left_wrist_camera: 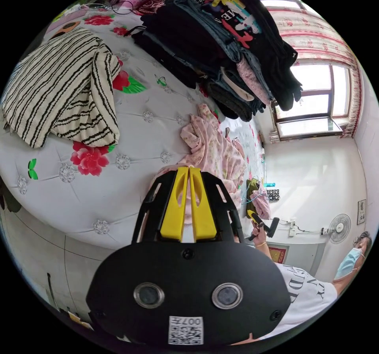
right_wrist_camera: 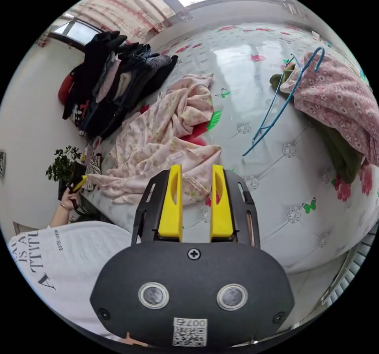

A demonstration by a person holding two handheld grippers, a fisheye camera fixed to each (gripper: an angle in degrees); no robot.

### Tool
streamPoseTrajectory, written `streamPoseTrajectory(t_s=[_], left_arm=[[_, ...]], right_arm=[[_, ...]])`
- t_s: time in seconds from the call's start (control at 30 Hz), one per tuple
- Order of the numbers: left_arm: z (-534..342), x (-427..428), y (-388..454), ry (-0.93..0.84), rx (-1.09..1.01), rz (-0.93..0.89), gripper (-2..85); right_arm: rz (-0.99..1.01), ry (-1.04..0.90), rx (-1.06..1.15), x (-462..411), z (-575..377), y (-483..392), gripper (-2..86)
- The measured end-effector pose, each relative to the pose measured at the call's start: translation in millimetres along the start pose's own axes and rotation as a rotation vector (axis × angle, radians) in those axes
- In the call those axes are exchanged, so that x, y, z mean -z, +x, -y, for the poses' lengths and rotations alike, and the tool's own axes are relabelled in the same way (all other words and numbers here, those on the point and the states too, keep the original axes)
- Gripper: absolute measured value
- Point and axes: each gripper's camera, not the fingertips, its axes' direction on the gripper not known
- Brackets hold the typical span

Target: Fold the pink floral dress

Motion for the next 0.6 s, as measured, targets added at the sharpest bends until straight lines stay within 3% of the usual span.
streamPoseTrajectory(t_s=[0.3, 0.43, 0.6], left_arm=[[-8.1, -1.8, 1.7, -0.024, 0.008, 0.004, -1.0], [-13.2, -2.7, 9.8, -0.043, -0.015, 0.005, -1.0], [-36.7, 31.9, 9.6, -0.035, -0.063, -0.025, -1.0]], right_arm=[[-0.213, -0.055, 0.305, -54.2, -13.8, -78.7, 6.3], [-0.312, -0.154, 0.323, -84.6, -11.6, -89.2, 2.4], [-0.151, 0.077, 0.290, 16.8, -44.4, -78.9, 0.2]])
